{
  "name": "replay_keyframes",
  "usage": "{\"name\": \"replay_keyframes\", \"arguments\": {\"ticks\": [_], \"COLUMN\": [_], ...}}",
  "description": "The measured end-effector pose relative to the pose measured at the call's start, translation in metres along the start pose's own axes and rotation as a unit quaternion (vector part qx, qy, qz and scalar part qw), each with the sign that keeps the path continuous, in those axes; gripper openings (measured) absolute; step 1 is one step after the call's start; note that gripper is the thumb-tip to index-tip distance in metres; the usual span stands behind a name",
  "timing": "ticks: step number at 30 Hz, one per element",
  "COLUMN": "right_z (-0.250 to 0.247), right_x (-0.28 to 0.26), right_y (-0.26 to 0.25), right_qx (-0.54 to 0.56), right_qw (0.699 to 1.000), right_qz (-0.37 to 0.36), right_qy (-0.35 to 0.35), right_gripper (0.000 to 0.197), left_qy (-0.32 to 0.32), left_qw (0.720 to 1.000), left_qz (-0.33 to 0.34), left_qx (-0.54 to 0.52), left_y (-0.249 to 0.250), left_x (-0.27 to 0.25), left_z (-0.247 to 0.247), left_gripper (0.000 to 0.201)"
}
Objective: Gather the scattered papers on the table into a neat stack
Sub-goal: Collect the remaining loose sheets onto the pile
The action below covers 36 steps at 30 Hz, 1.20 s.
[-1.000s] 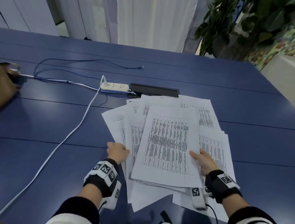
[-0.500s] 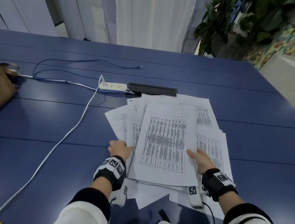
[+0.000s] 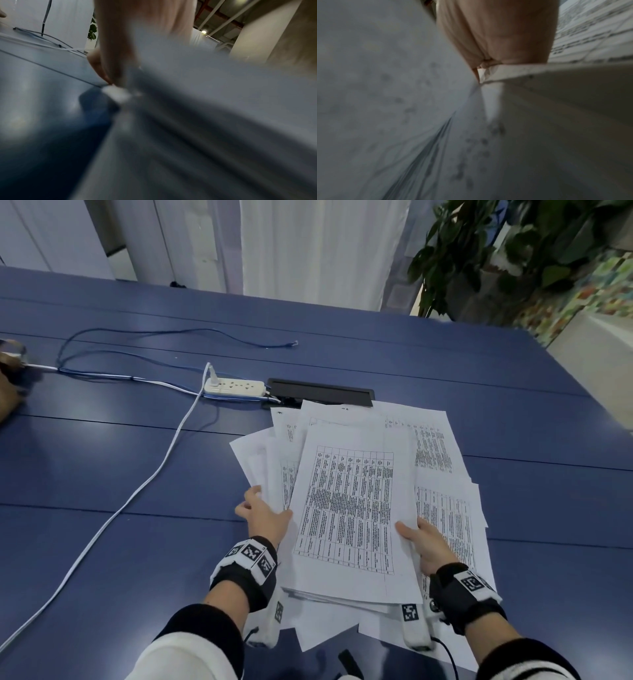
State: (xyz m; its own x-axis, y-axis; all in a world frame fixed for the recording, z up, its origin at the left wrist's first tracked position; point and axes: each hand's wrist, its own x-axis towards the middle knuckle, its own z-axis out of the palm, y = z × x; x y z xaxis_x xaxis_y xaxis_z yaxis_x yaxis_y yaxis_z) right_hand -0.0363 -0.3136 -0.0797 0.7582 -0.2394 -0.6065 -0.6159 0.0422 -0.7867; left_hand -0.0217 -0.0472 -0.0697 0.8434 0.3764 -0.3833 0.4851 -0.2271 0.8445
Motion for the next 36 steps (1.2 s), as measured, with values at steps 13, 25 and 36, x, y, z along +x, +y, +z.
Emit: {"name": "replay_keyframes", "arguments": {"ticks": [13,25,36], "right_z": [-0.002,-0.008,-0.010], "right_x": [-0.006,-0.005,-0.003], "right_y": [-0.001,0.001,-0.005], "right_qx": [0.057,0.088,0.096], "right_qw": [0.998,0.996,0.995], "right_qz": [0.005,0.015,0.039], "right_qy": [-0.009,0.003,-0.002], "right_gripper": [0.031,0.035,0.018], "left_qy": [-0.055,-0.063,-0.082], "left_qw": [0.994,0.993,0.984], "left_qz": [-0.096,-0.084,-0.138], "left_qx": [0.014,-0.061,-0.080], "left_y": [0.013,0.035,0.035], "left_x": [0.024,0.027,0.047], "left_z": [0.012,0.031,0.028], "left_gripper": [0.032,0.033,0.038]}}
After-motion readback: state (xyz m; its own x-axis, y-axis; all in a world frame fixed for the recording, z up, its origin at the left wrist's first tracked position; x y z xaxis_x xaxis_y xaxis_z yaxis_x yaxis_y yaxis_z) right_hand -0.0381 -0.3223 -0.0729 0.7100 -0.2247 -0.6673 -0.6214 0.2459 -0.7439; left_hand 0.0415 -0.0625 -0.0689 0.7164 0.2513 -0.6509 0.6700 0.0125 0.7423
